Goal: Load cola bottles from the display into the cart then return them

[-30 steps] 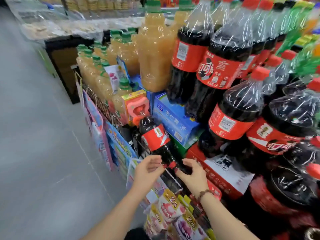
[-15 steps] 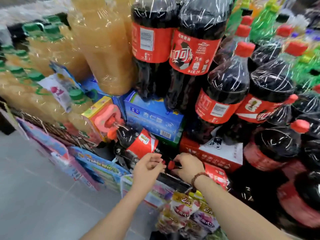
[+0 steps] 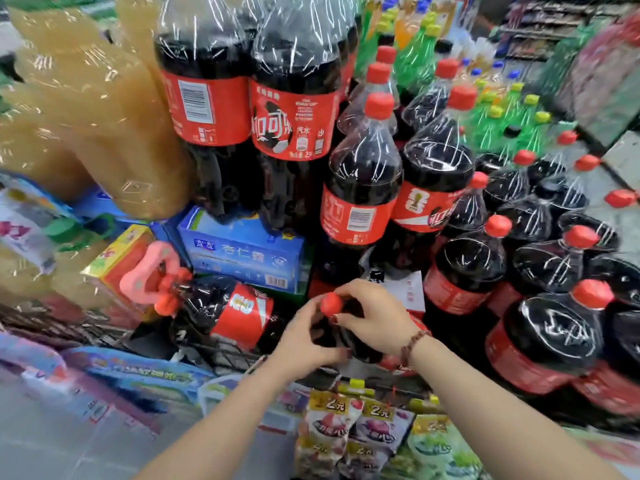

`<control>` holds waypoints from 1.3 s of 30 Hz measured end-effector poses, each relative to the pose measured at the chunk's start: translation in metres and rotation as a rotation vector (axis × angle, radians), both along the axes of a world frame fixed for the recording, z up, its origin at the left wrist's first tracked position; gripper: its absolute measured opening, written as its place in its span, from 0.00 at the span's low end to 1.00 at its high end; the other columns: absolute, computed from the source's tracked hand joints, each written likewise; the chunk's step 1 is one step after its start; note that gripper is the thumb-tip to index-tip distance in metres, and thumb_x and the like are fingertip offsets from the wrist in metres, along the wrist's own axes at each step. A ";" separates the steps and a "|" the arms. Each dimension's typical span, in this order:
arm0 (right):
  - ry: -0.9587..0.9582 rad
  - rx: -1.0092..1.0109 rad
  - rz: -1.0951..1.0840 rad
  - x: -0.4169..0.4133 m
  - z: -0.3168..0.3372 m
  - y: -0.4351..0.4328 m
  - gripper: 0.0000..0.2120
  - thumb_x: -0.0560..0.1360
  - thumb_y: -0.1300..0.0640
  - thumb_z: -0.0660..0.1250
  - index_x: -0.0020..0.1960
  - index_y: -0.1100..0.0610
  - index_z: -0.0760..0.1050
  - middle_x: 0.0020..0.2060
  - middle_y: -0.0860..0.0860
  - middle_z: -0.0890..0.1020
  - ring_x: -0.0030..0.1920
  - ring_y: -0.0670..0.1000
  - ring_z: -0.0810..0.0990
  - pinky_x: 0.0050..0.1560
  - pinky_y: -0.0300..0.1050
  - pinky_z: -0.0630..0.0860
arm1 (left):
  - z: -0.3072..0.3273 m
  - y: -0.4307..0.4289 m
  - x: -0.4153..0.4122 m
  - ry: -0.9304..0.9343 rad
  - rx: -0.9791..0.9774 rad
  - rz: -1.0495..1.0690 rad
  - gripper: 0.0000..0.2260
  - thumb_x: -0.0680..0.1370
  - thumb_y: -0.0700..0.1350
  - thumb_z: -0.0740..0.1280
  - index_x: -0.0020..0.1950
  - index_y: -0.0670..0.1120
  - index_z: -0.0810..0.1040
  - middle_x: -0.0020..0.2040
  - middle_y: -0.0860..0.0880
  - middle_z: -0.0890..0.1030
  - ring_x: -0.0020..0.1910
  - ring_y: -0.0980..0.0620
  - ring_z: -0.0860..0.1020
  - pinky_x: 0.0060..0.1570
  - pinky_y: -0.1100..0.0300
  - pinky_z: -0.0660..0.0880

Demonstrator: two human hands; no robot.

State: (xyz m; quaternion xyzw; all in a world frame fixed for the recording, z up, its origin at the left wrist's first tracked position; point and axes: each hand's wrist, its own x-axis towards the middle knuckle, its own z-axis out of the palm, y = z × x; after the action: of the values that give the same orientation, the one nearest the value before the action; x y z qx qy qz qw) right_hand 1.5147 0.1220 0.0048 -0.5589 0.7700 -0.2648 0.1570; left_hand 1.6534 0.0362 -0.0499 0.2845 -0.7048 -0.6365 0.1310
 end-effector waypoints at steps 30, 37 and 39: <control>-0.528 -0.202 -0.370 -0.039 -0.048 0.100 0.36 0.62 0.59 0.81 0.62 0.38 0.69 0.60 0.42 0.77 0.59 0.32 0.74 0.57 0.27 0.69 | 0.041 0.010 -0.050 0.139 -0.024 -0.024 0.28 0.58 0.36 0.83 0.52 0.56 0.82 0.49 0.52 0.86 0.51 0.55 0.83 0.50 0.63 0.77; -0.529 -0.353 -0.355 -0.035 -0.034 0.081 0.30 0.64 0.68 0.78 0.60 0.48 0.75 0.55 0.50 0.80 0.53 0.34 0.78 0.54 0.29 0.73 | 0.052 0.002 -0.054 0.152 -0.075 0.038 0.32 0.56 0.47 0.82 0.60 0.52 0.81 0.52 0.52 0.85 0.54 0.53 0.82 0.60 0.48 0.77; -0.580 -0.336 -0.338 -0.039 -0.033 0.082 0.30 0.64 0.67 0.78 0.63 0.52 0.75 0.58 0.49 0.80 0.57 0.39 0.78 0.59 0.36 0.74 | 0.050 0.005 -0.055 0.159 -0.077 0.047 0.33 0.55 0.48 0.81 0.60 0.54 0.80 0.53 0.53 0.85 0.55 0.54 0.82 0.61 0.49 0.76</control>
State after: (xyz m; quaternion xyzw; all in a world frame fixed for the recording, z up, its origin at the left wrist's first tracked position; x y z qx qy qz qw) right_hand 1.4756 0.2044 -0.0282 -0.3435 0.7207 -0.5570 0.2288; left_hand 1.5981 0.0412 0.0006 0.2444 -0.7092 -0.6263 0.2121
